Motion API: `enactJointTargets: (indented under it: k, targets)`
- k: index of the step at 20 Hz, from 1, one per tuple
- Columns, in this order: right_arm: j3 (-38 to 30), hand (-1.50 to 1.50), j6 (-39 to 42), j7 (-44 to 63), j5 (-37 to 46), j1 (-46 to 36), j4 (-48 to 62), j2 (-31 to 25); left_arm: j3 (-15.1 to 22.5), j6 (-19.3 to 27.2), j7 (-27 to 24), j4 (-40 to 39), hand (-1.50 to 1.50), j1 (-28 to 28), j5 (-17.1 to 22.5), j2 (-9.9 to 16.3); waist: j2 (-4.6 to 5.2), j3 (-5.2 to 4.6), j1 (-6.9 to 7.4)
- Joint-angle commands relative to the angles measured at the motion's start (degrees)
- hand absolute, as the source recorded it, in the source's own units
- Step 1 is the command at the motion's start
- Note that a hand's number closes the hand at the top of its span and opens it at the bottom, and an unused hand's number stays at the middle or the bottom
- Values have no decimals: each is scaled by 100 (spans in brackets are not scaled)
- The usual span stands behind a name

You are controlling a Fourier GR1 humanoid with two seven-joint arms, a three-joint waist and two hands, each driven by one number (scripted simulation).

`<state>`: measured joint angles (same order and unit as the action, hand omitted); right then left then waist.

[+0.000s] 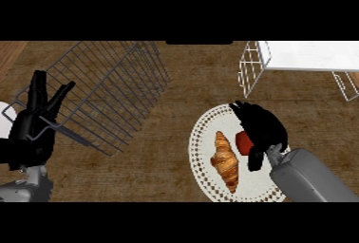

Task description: Pick the bell pepper from the placemat and place it in the tiered shelf

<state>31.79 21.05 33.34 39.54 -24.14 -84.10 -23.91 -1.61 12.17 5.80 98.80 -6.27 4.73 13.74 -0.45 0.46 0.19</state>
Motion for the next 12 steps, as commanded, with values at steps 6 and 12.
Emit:
enactJointTargets:
  k: [6, 12]
  targets:
    - [-139, 150, 295, -602, 152, -110, 667, 95, 196, 107, 269, -246, 0, 135, -250, -213, 50, -45, -5]
    - [42, 150, -517, -925, 929, 57, 856, 60, 338, 124, 432, -66, 0, 239, -360, -292, 46, -43, -11]
